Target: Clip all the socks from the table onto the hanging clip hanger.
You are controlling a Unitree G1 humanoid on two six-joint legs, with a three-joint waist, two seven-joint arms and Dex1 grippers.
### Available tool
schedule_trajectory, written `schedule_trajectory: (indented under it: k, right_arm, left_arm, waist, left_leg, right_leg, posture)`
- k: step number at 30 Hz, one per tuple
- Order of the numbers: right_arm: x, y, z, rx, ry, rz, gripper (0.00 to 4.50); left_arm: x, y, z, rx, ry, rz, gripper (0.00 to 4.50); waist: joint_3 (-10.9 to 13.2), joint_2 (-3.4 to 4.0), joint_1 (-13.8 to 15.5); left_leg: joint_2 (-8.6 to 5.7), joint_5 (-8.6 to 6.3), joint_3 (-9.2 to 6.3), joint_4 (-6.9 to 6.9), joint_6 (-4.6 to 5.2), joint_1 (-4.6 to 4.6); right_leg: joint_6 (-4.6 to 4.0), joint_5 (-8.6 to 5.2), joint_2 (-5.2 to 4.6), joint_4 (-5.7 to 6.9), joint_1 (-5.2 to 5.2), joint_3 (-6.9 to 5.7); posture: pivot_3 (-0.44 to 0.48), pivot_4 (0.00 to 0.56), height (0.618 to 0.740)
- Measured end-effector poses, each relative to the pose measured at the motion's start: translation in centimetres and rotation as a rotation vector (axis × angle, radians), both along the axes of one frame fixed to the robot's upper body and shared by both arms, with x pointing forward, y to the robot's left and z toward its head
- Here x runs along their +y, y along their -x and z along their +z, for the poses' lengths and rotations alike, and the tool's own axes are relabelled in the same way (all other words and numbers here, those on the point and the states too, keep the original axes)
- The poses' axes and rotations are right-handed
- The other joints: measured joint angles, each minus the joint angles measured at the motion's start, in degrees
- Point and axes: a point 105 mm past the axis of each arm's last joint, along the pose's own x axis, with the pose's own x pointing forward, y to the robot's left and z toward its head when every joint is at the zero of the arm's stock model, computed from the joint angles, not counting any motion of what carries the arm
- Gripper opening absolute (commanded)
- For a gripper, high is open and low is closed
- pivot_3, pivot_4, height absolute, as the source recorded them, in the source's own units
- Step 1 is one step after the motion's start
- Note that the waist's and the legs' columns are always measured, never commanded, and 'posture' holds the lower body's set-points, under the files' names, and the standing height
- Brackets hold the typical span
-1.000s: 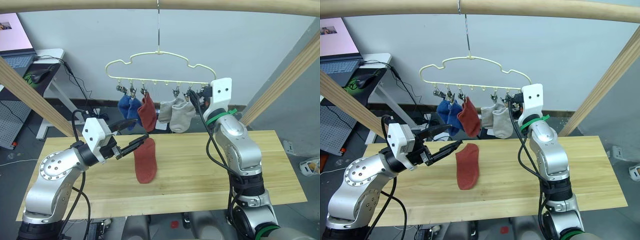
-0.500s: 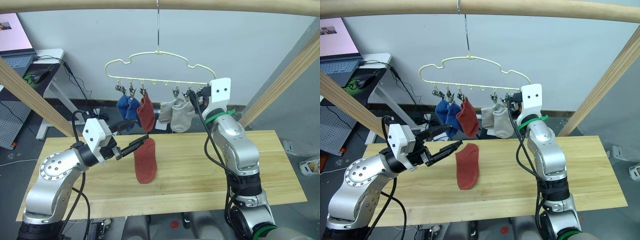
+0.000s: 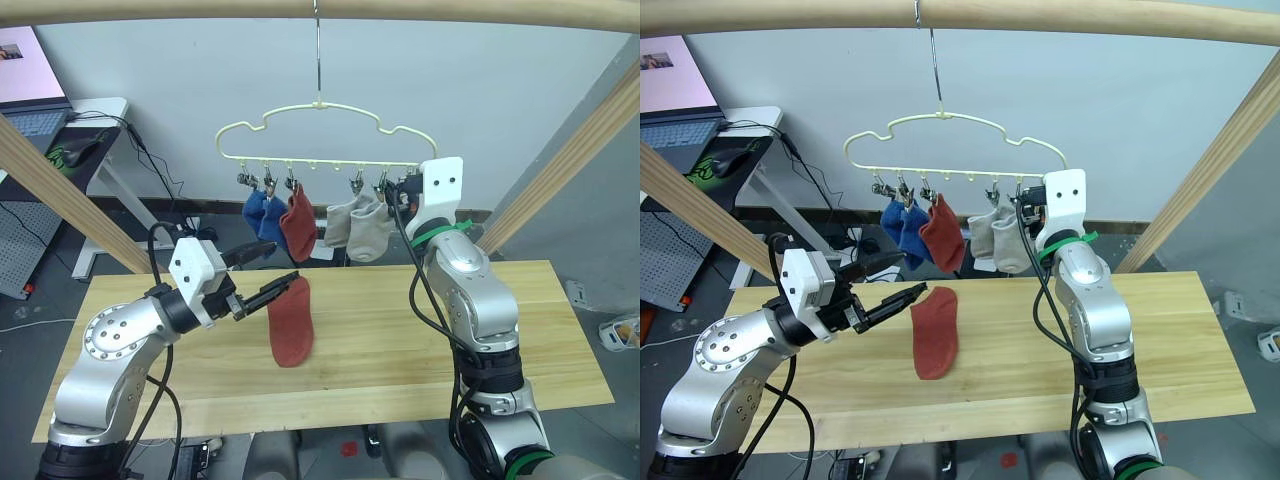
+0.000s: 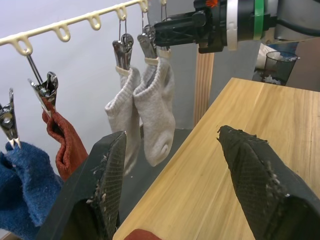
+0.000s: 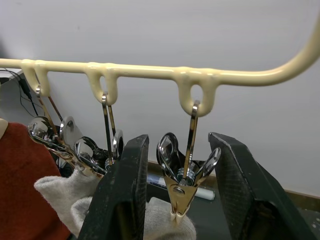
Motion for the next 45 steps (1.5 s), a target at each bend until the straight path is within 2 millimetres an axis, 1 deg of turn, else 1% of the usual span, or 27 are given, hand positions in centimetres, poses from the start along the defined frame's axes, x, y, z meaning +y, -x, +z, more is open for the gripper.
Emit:
schedule_trajectory:
  k: [4, 8, 19, 25, 31, 45]
  right_arm:
    - [-0.2, 0.2, 0.2, 0.001, -0.005, -0.025, 1.96]
    - [-0.3, 0.5, -0.1, 0.02, -0.027, -0.039, 1.96]
    - [0.4, 0.8, -0.3, 0.058, -0.078, -0.046, 1.96]
    - [0.5, 0.7, 0.1, 0.053, -0.109, -0.041, 1.96]
    - [1.1, 0.8, 0.7, 0.037, -0.132, -0.02, 1.96]
    - [2.2, 0.7, 0.7, 0.041, -0.147, 0.022, 1.96]
  left_arm:
    - [0.0, 0.0, 0.1, -0.002, 0.0, -0.001, 3.16]
    - [0.0, -0.1, 0.1, -0.002, 0.0, -0.001, 3.16]
    - [-0.1, -0.1, 0.1, -0.002, 0.0, -0.005, 3.16]
    - [-0.1, -0.1, 0.0, 0.0, 0.0, -0.008, 3.16]
    - [-0.1, -0.1, 0.0, 0.001, -0.001, -0.007, 3.16]
    - [-0.1, 0.0, -0.2, 0.007, -0.002, -0.004, 3.16]
  waist:
    - [0.0, 0.0, -0.02]
    - [0.0, 0.0, -0.02]
    - [0.0, 0.0, -0.04]
    - [0.0, 0.01, -0.04]
    - [0.01, 0.01, -0.04]
    - [0.01, 0.02, -0.02]
  left_leg:
    - [0.0, 0.0, 0.0, 0.0, 0.0, 0.0]
    - [0.0, 0.0, 0.0, 0.0, 0.0, 0.0]
    - [0.01, 0.0, 0.0, 0.0, 0.0, 0.0]
    - [0.0, 0.0, -0.01, 0.0, 0.0, 0.0]
    - [0.01, 0.0, -0.01, -0.01, 0.0, 0.0]
    - [0.01, 0.0, -0.01, -0.02, 0.0, 0.0]
  right_leg:
    - [0.0, 0.0, 0.0, 0.0, 0.0, 0.0]
    - [0.0, 0.0, 0.0, 0.0, 0.0, 0.0]
    - [0.0, 0.0, 0.0, 0.0, 0.0, 0.0]
    - [0.0, 0.0, 0.0, 0.0, 0.0, -0.01]
    - [0.0, 0.0, 0.0, 0.0, 0.0, -0.02]
    - [0.0, 0.0, 0.0, -0.01, -0.01, -0.02]
  posture:
    - [-0.127, 0.251, 0.736]
    - [-0.126, 0.25, 0.736]
    - [-0.125, 0.249, 0.736]
    - [-0.12, 0.25, 0.736]
    - [-0.115, 0.25, 0.736]
    - [-0.106, 0.25, 0.736]
